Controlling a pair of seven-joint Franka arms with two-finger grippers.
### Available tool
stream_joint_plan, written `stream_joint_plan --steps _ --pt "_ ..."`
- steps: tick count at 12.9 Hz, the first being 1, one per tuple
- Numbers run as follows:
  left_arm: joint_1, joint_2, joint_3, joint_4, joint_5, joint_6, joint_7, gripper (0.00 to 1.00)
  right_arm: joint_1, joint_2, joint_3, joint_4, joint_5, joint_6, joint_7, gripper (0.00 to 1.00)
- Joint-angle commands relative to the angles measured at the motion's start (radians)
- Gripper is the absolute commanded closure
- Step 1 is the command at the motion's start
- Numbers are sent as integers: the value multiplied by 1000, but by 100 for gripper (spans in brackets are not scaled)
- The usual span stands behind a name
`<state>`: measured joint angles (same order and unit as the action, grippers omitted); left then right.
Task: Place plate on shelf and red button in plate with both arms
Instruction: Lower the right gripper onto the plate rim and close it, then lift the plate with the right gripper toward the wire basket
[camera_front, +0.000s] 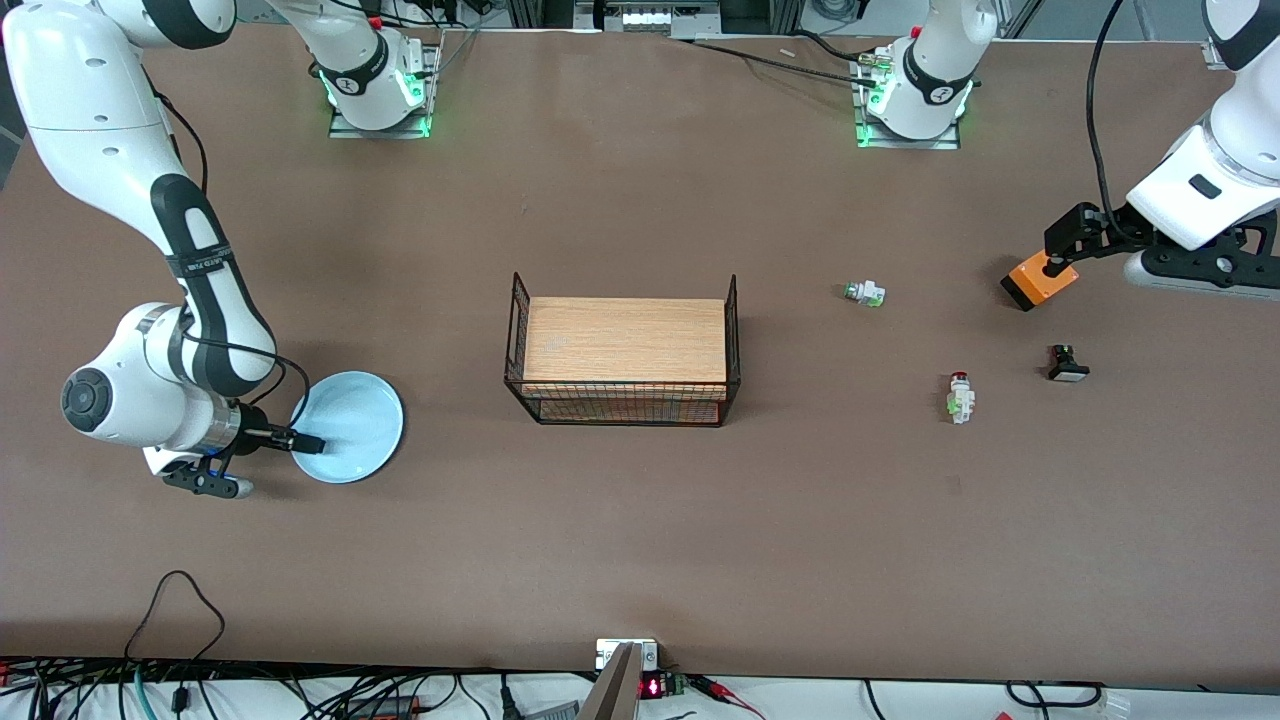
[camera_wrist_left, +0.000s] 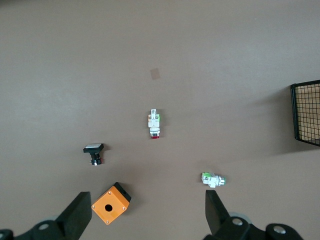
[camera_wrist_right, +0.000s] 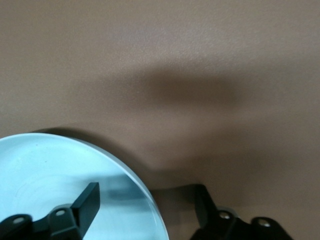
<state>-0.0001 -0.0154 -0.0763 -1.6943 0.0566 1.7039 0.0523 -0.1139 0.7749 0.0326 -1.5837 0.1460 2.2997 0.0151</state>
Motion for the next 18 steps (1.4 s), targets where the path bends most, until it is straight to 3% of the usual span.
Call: stream_joint_plan --steps 1,2,7,9,18 --pt "6 17 -2 31 17 -18 4 0 -1 -16 3 -16 1 6 -3 17" --pt "6 17 -2 33 17 -18 3 0 -1 -16 1 -16 1 4 -3 21" --pt "8 17 0 31 17 -18 3 0 -1 -16 -3 -27 1 -29 -9 71" --pt "6 18 0 31 17 -18 3 0 0 -17 -5 -25 1 -87 -9 97" --pt "8 18 1 31 17 -18 3 0 17 -97 -5 -10 7 -132 -7 100"
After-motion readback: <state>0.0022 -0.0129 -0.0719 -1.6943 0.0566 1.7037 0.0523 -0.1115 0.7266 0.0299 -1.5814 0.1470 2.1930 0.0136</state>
